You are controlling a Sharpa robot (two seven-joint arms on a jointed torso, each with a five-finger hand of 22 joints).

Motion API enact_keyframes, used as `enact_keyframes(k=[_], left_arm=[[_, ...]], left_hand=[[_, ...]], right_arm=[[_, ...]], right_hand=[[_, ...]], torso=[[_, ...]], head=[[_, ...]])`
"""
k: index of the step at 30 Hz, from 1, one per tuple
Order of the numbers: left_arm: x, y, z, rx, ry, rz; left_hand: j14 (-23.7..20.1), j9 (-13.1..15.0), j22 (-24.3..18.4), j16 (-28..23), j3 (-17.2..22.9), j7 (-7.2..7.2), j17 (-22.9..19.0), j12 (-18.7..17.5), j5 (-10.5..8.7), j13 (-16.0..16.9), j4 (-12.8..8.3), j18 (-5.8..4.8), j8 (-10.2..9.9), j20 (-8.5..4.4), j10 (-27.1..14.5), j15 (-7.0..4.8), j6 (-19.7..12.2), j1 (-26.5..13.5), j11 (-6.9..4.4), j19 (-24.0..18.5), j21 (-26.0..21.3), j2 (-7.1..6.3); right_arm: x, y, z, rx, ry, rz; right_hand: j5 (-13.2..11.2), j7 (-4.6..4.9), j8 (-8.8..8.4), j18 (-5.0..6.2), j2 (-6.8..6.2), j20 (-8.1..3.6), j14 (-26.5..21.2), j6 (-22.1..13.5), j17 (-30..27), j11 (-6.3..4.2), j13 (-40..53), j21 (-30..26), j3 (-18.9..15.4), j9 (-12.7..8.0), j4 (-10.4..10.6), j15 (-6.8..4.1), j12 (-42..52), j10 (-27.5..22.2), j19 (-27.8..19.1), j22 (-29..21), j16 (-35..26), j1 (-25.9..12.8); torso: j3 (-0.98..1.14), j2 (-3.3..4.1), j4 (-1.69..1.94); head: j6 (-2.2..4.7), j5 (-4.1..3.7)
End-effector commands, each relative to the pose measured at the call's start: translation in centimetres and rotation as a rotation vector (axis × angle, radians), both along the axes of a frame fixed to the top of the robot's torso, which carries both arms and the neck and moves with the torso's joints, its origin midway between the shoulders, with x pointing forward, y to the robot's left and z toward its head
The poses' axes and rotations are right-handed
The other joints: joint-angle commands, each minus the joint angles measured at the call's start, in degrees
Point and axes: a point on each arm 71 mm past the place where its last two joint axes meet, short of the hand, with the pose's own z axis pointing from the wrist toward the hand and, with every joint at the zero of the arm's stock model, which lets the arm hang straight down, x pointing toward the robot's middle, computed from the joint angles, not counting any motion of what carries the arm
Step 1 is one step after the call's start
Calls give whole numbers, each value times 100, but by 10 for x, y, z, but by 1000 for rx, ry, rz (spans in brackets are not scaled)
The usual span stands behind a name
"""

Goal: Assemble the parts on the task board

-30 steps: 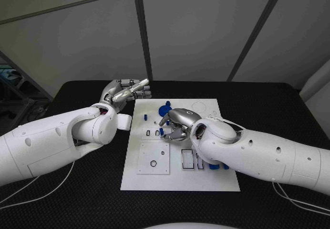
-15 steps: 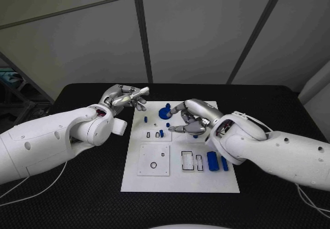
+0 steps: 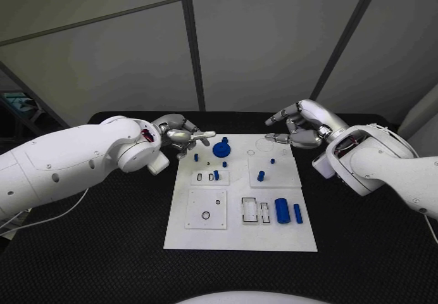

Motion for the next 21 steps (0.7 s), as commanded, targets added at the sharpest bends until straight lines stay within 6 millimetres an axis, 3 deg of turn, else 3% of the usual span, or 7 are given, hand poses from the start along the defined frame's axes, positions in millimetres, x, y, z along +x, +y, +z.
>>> enact_keyframes(k=[1, 8, 15, 21], left_arm=[[1, -1, -7, 285, 78, -39], [6, -21, -11, 419, 105, -73], [9, -37, -16, 497, 128, -117], [13, -44, -18, 530, 134, -134]], left_hand=[[107, 248, 107, 38, -146, -9, 47, 299, -34, 250, 20, 42, 332, -12, -15, -32, -160, -110, -20, -31, 85, -1], [229, 645, 499, 204, -302, -103, 316, 617, -70, 556, 43, -11, 776, -61, 153, -87, -228, -280, -93, 137, 316, -23], [238, 806, 706, 210, -316, -136, 322, 746, -72, 701, 50, -47, 910, -89, 253, -115, -260, -390, -123, 240, 434, -44], [240, 887, 763, 210, -291, -148, 321, 775, -57, 731, 39, -56, 966, -99, 275, -124, -283, -409, -134, 263, 467, 20]], right_arm=[[1, -2, 0, 32, 40, -12], [2, -2, 0, 23, 45, -25], [4, -1, 0, 15, 47, -32], [4, 0, -1, 9, 50, -37]], right_hand=[[35, -4, 26, 53, 23, -12, 546, 55, 1319, -16, 2, -40, -13, 0, -9, -31, -24, -38, -30, -8, -16, 23], [78, -7, 36, 55, 22, -16, 542, 64, 1302, -19, -10, -47, -15, -2, 0, -33, -34, -42, -34, -18, -24, 22], [120, -10, 43, 64, 15, -19, 534, 66, 1273, -22, -37, -74, -20, -5, 10, -36, -57, -58, -60, -67, -38, 18], [144, -10, 45, 70, 12, -21, 530, 63, 1256, -23, -60, -93, -20, -8, 15, -38, -79, -75, -77, -100, -47, 20]], torso=[[20, -50, -6], [20, -49, -8], [19, -36, -7], [21, -35, -17]], head=[[-15, 8], [-32, 30], [-68, 49], [-96, 59]])
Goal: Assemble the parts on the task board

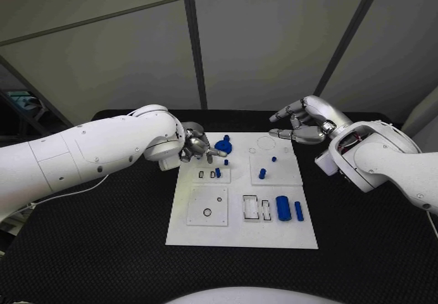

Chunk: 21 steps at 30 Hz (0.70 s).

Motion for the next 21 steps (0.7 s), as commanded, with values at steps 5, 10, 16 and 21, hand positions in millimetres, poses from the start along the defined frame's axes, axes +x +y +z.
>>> enact_keyframes(k=[5, 10, 16, 21], left_arm=[[2, -4, -3, 94, 27, -38], [2, -6, -3, 100, 33, -45], [1, -11, -4, 106, 45, -67], [1, -17, -5, 112, 57, -88]], left_hand=[[241, 57, 47, 33, 2, -39, 6, 48, -7, 32, -10, -59, 73, -2, 63, -45, -7, -21, -16, 48, 44, 61], [241, 91, 71, 32, 6, -45, 5, 64, -3, 50, -13, -63, 100, -5, 74, -49, -11, -4, -21, 57, 58, 76], [241, 154, 101, 31, 12, -56, 3, 78, 4, 61, -21, -67, 147, -12, 83, -56, -20, 37, -30, 66, 76, 99], [242, 204, 103, 31, 20, -60, 1, 79, 8, 59, -31, -66, 176, -17, 82, -60, -44, 95, -34, 59, 78, 109]], right_arm=[[1, 0, 0, -11, 9, -10], [2, 0, 0, -13, 10, -12], [2, 1, -1, -14, 12, -11], [3, 2, -1, -14, 13, -9]], right_hand=[[31, 10, 24, 73, 10, -1, 527, 41, 1245, -2, -20, -34, -21, -7, 17, -38, -40, -62, -64, -30, -26, 20], [31, 10, 24, 73, 10, -1, 527, 41, 1245, -2, -20, -34, -21, -7, 17, -38, -40, -62, -64, -30, -26, 20], [43, 10, 25, 77, 9, -2, 523, 38, 1231, -3, -31, -45, -22, -9, 24, -39, -50, -69, -74, -49, -33, 16], [55, 10, 26, 78, 10, -2, 521, 37, 1223, -3, -33, -50, -22, -10, 30, -40, -53, -70, -77, -56, -37, 14]], torso=[[2, 3, -7], [-2, 4, -3], [-2, 11, 1], [-7, 6, -5]], head=[[-25, -21], [-39, -34], [-48, -34], [-61, -37]])
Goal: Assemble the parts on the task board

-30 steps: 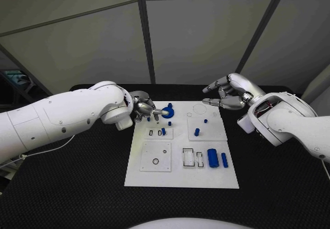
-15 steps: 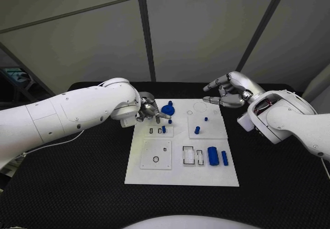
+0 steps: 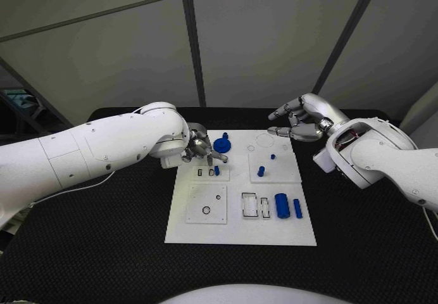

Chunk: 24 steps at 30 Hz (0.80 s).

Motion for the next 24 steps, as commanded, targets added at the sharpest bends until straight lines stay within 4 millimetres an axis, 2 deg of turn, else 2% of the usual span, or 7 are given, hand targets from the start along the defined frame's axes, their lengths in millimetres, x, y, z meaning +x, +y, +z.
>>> enact_keyframes(k=[1, 16, 24], left_arm=[[-1, -3, -1, 31, 22, -30], [0, -6, -5, 53, 47, -45], [1, -4, -6, 64, 55, -40]], left_hand=[[220, 28, 12, 30, 22, -39, -1, 34, 8, -2, -33, -67, 48, 3, 40, -40, -29, 65, 6, 38, 22, 25], [220, 150, 20, 28, 69, -39, -7, 28, 32, -15, -58, -65, 105, -2, 25, -43, -103, 251, 5, 20, 24, 68], [221, 161, 49, 30, 74, -39, -3, 37, 33, -2, -59, -71, 110, -2, 31, -43, -108, 266, 6, 33, 38, 75]], right_arm=[[0, 1, 1, -6, 0, 5], [1, 2, 0, -8, 3, 7], [1, 2, 0, -9, 5, 7]], right_hand=[[28, 10, 28, 78, 10, -2, 521, 37, 1224, -3, -4, -27, -18, -9, 25, -40, -32, -29, -34, -7, -37, 14], [40, 10, 29, 79, 11, -3, 521, 36, 1225, -3, -4, -31, -16, -11, 30, -40, -33, -28, -37, -14, -37, 14], [57, 9, 31, 80, 13, -4, 520, 35, 1222, -4, -7, -35, -14, -12, 35, -41, -36, -29, -39, -18, -38, 15]], torso=[[-3, -2, 1], [3, 3, -5], [2, -2, 8]], head=[[-9, -1], [-50, 8], [-68, -3]])
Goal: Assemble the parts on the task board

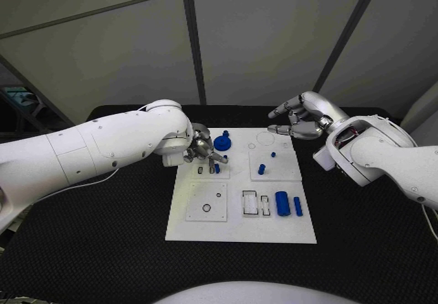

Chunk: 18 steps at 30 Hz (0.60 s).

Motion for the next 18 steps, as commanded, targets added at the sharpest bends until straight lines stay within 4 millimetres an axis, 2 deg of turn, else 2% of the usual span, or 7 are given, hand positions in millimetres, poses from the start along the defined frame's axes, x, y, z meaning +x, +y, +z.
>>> enact_keyframes(k=[1, 10, 18], left_arm=[[0, 1, -1, 25, 11, -6], [1, -2, -2, 31, 18, -11], [2, -4, -3, 37, 24, -12]], left_hand=[[221, 10, 7, 30, 26, 1, -2, 39, 33, 10, -10, -70, 27, -3, 33, -43, -27, 53, 4, 33, 37, -4], [221, 32, 36, 30, 36, 0, -3, 44, 32, 15, -16, -75, 38, -3, 36, -43, -35, 87, 3, 45, 52, 8], [221, 79, 19, 30, 58, 0, -5, 42, 33, 8, -38, -70, 58, -4, 32, -43, -56, 169, 3, 28, 42, 31]], right_arm=[[0, 1, 1, -5, -1, 7], [0, 2, 1, -6, 1, 9], [1, 2, 0, -7, 3, 9]], right_hand=[[34, 9, 33, 80, 13, -3, 520, 36, 1224, -5, -8, -35, -4, -7, 25, -41, -36, -29, -40, -10, -38, 15], [34, 9, 33, 80, 13, -3, 520, 36, 1224, -5, -8, -35, -4, -7, 25, -41, -36, -29, -40, -10, -38, 15], [34, 9, 33, 80, 13, -3, 520, 36, 1224, -5, -8, -35, -4, -7, 25, -41, -36, -29, -40, -10, -38, 15]], torso=[[1, -1, 7], [1, 2, -3], [3, 1, 4]], head=[[-7, -12], [-20, -9], [-24, -23]])
